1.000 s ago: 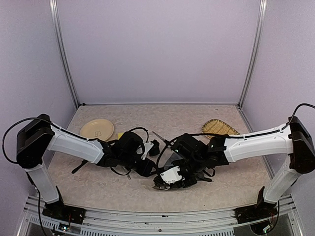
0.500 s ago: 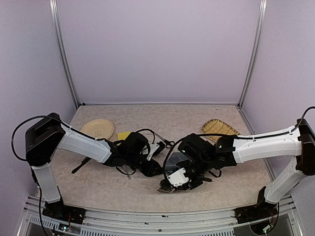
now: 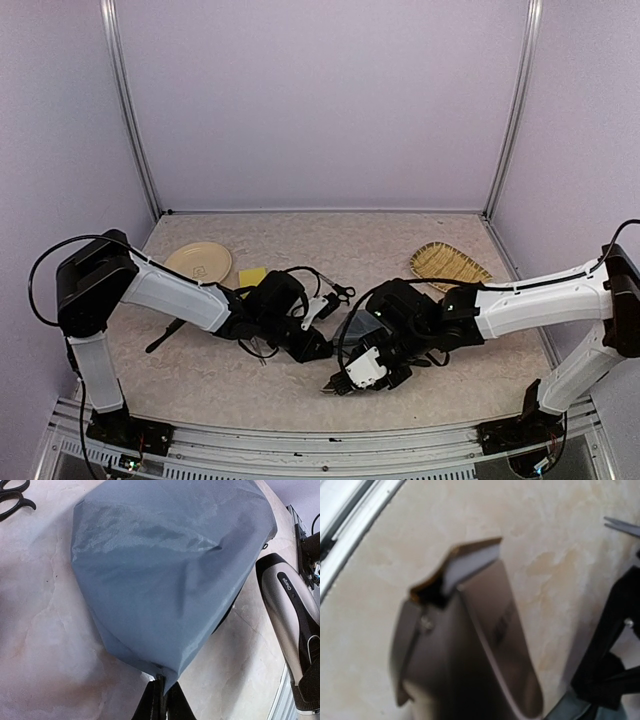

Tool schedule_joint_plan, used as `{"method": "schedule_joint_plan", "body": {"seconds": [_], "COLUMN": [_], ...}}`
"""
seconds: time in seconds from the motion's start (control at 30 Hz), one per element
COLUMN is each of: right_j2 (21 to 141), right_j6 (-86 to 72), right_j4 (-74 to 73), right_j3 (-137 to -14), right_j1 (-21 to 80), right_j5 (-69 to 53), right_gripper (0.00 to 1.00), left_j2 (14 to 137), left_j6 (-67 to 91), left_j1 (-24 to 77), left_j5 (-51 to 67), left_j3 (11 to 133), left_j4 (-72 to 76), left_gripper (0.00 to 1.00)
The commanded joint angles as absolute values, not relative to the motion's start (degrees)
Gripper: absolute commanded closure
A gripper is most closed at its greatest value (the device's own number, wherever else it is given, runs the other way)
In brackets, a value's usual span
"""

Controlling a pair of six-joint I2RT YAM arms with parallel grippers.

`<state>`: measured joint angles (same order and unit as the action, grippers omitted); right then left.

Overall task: Sort the hair-cutting tools
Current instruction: Hold the kit bag at the center of the board.

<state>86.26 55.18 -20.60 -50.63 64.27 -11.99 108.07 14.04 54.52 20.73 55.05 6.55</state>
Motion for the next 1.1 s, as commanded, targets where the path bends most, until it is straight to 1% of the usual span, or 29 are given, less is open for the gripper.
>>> {"method": "schedule_joint_plan", "body": {"seconds": [0.0, 0.3, 0.77, 1.07], "right_j2": [87.98, 91.03, 92.91, 90.75], "right_j6": [58.0, 60.74, 64.5, 64.59], "right_j4": [-16.32, -13.71, -10.03, -7.27], "right_j3": [-51.28, -50.94, -48.96, -45.51], "right_j1": [64.65, 63.67, 57.4, 53.66], "right_j5": [-13.93, -14.13, -15.88, -11.91], "right_gripper": [0.89, 0.89, 0.9, 0.9], "left_j2": [107.4, 107.01, 107.4, 106.02], "left_j6": [12.01, 8.83, 6.27, 5.75], "left_j1": [53.67, 52.68, 52.56, 52.61], "left_j5": [23.14, 25.58, 26.57, 26.76], "left_j3": [56.14, 57.42, 59.49, 58.42], "left_j4": [5.08, 1.17, -3.09, -3.78], "left_gripper": [1.0, 1.0, 1.0, 1.0]}}
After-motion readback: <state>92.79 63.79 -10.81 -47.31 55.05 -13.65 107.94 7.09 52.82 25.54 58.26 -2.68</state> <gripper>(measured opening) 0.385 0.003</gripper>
